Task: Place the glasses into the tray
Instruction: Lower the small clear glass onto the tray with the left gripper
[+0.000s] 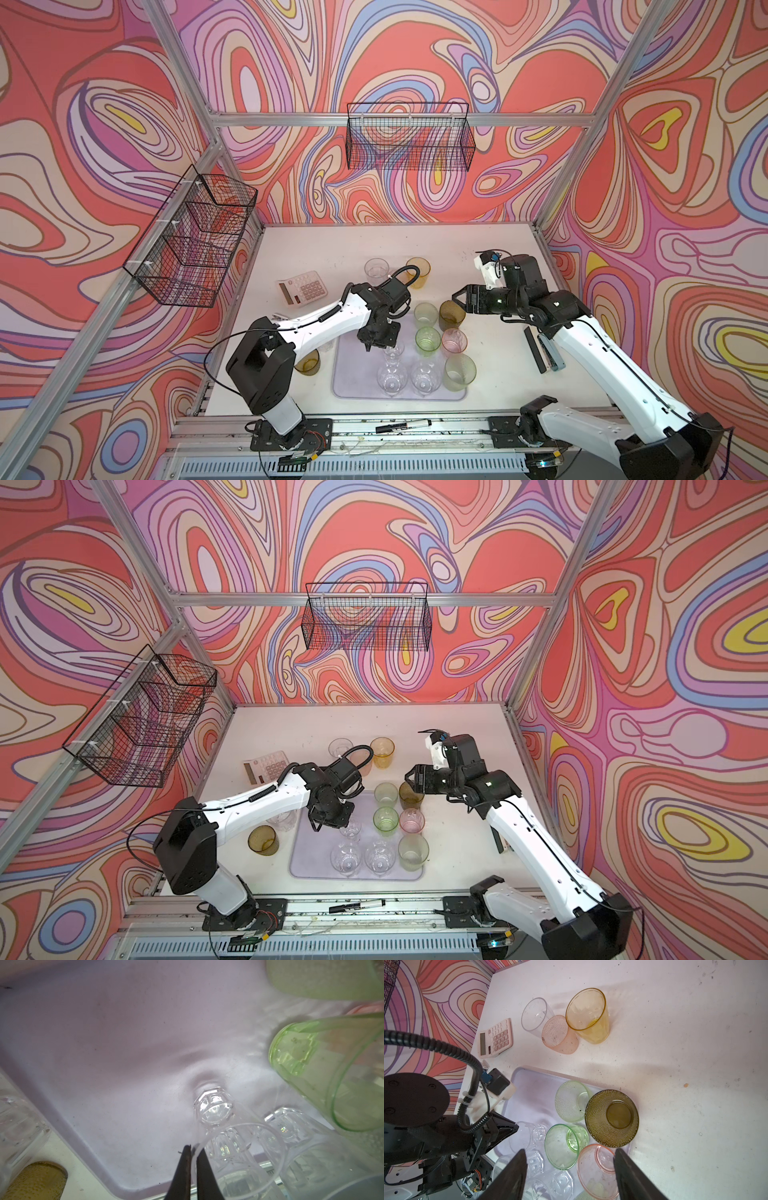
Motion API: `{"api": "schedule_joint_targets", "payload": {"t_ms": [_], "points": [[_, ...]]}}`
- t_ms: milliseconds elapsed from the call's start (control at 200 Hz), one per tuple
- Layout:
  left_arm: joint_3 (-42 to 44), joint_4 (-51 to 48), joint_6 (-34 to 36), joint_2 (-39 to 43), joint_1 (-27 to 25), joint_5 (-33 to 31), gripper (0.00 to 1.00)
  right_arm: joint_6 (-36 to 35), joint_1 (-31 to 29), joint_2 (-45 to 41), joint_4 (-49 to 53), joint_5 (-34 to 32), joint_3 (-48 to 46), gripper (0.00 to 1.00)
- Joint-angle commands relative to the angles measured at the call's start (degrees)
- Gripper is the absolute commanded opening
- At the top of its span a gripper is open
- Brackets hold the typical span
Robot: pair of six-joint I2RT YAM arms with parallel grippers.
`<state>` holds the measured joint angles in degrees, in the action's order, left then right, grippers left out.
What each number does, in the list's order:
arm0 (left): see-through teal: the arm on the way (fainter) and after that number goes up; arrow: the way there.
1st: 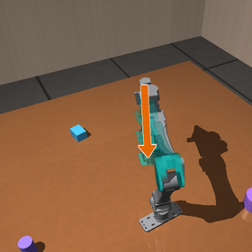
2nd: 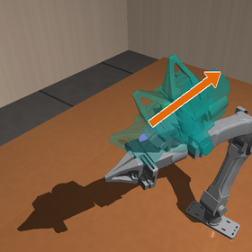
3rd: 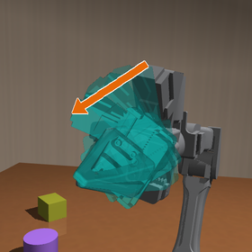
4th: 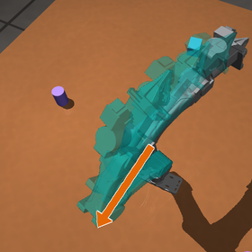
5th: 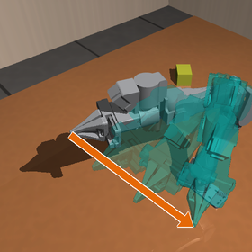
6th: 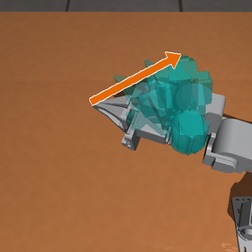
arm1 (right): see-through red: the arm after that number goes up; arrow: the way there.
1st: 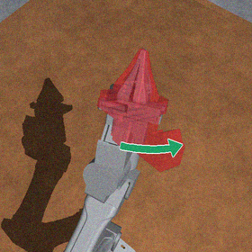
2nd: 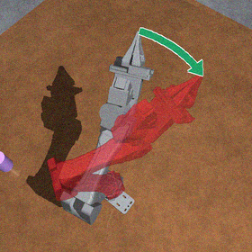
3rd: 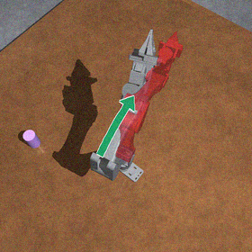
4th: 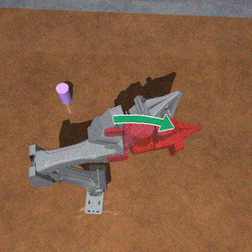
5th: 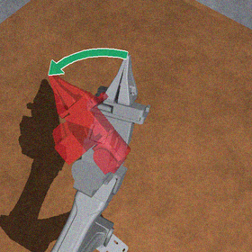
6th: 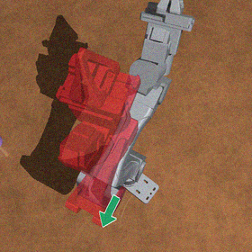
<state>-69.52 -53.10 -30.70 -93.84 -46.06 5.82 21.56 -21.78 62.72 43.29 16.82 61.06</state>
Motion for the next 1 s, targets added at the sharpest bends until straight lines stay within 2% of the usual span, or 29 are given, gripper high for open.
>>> {"api": "schedule_joint_targets", "payload": {"t_ms": [0, 816, 992], "points": [[0.8, -0.3, -1.0, -0.3, -0.3, -0.3, 0.11, 0.1, 0.2, -1.0, -0.3, 0.2, -0.5, 0.69], [3.0, 1.3, -2.5, 0.5, -0.7, 1.5, 0.17, 0.2, 0.2, -0.9, -0.6, 0.5, -0.5, 0.69], [3.2, 1.2, -3.0, 1.0, -0.7, 0.8, 0.22, 0.2, 0.2, -0.8, -0.8, 0.7, -0.5, 0.69]]}}
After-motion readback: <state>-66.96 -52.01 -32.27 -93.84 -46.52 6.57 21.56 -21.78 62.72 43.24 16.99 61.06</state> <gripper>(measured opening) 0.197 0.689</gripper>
